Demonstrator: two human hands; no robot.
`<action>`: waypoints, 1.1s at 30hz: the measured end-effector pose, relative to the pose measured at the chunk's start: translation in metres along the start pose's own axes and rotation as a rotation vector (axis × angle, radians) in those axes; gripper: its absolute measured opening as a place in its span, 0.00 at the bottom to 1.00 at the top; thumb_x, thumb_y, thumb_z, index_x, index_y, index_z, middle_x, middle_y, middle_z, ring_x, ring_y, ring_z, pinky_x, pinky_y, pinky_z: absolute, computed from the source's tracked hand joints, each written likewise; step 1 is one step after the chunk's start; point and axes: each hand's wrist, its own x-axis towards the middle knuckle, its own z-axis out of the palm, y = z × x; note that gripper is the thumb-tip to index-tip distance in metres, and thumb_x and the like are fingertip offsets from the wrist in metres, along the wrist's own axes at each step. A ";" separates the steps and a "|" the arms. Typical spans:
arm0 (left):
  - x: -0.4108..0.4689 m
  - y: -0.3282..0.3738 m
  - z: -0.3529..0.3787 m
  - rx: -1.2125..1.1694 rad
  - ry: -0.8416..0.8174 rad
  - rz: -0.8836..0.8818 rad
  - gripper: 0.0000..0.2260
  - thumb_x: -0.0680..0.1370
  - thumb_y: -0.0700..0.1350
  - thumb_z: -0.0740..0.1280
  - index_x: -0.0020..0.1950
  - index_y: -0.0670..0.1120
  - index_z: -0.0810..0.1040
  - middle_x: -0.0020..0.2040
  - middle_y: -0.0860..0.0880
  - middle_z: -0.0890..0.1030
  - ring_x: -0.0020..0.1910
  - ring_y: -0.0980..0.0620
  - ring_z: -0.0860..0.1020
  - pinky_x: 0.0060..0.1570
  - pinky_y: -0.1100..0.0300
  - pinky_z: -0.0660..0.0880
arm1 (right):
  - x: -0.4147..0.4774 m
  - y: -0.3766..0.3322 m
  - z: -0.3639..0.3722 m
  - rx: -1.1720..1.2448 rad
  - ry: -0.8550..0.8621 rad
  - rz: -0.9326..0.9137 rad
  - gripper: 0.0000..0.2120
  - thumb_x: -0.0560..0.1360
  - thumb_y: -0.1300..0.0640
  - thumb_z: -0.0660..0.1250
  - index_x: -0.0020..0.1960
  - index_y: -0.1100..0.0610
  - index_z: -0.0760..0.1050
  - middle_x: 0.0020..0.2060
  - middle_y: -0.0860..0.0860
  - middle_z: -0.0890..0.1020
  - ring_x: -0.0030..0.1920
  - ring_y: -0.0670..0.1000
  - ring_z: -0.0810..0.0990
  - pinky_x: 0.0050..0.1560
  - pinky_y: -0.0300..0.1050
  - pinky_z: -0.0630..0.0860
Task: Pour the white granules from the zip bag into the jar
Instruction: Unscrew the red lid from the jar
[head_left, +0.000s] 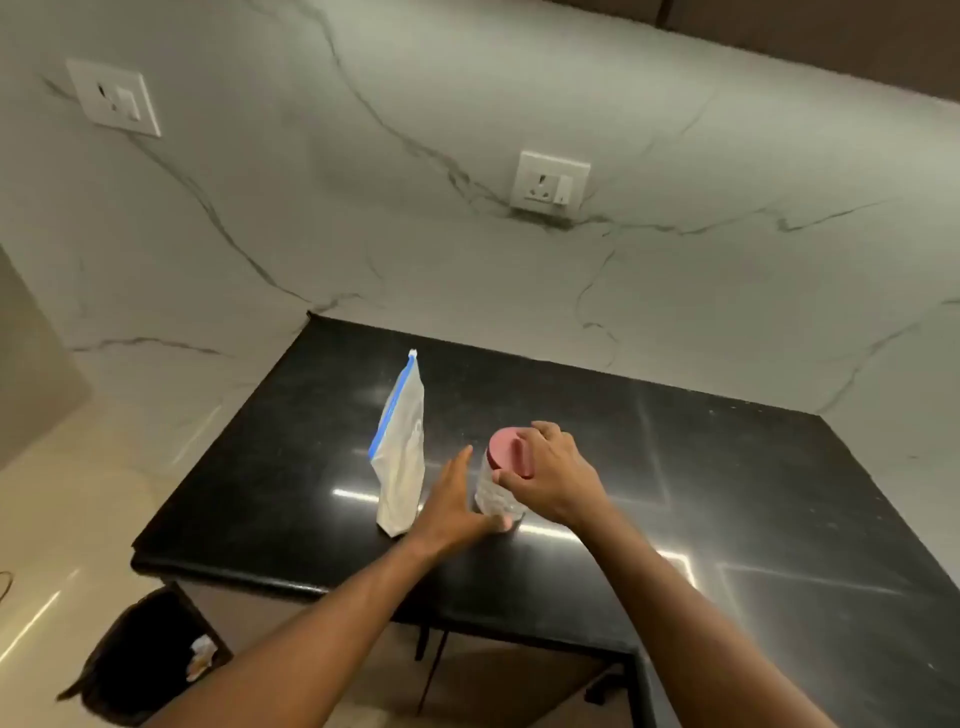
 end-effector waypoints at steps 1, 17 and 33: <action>0.007 -0.002 0.002 -0.038 -0.020 0.038 0.50 0.71 0.56 0.81 0.84 0.54 0.54 0.83 0.48 0.62 0.81 0.46 0.63 0.78 0.47 0.63 | 0.007 0.003 0.002 -0.018 0.024 0.004 0.35 0.74 0.35 0.70 0.75 0.52 0.68 0.74 0.51 0.71 0.70 0.55 0.73 0.63 0.54 0.77; 0.074 -0.026 0.010 -0.002 -0.083 0.118 0.41 0.65 0.70 0.78 0.74 0.64 0.65 0.67 0.59 0.80 0.62 0.59 0.79 0.66 0.61 0.76 | 0.074 -0.006 -0.029 -0.307 -0.330 -0.110 0.43 0.66 0.51 0.80 0.77 0.41 0.66 0.64 0.48 0.71 0.59 0.53 0.76 0.49 0.45 0.80; 0.070 -0.029 0.022 0.116 0.034 0.093 0.36 0.64 0.77 0.73 0.67 0.75 0.60 0.56 0.74 0.73 0.54 0.76 0.74 0.47 0.86 0.63 | 0.086 -0.011 -0.035 -0.485 -0.465 -0.429 0.32 0.71 0.49 0.77 0.74 0.44 0.72 0.66 0.49 0.74 0.60 0.53 0.74 0.51 0.47 0.76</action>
